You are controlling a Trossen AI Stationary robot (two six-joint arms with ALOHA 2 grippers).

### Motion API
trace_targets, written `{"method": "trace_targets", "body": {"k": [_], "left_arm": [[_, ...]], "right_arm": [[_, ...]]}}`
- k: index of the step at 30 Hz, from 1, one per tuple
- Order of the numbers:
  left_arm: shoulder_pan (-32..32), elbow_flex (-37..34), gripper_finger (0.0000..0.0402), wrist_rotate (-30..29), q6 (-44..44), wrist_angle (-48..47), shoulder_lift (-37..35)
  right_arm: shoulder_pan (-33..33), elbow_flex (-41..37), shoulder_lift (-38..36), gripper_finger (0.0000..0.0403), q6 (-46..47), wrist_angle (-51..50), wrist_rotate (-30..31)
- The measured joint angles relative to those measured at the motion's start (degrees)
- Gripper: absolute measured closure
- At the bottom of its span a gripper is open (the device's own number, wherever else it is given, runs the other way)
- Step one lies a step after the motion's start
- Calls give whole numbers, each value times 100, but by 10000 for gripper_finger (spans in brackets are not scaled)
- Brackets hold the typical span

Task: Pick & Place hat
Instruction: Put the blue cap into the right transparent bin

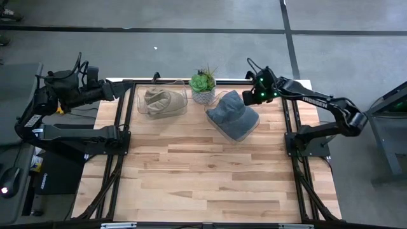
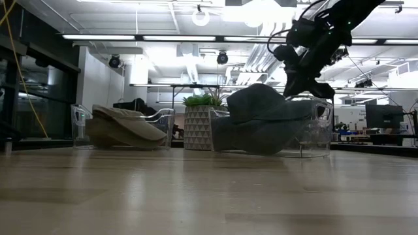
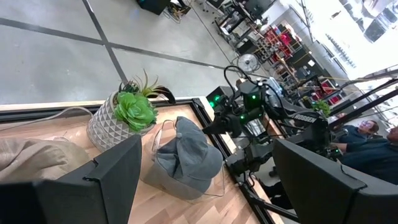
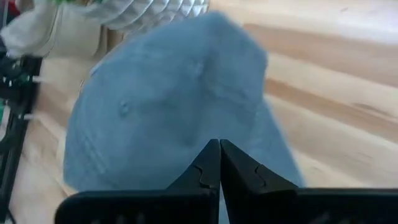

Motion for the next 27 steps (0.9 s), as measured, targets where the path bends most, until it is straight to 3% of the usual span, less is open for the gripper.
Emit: {"method": "trace_targets", "body": {"k": [19, 27], "left_arm": [[2, -1, 81, -4, 0, -20, 0], [2, -1, 81, -6, 2, -21, 0]], "right_arm": [[1315, 0, 52, 403, 394, 477, -341], [1546, 0, 52, 403, 506, 928, -355]]}}
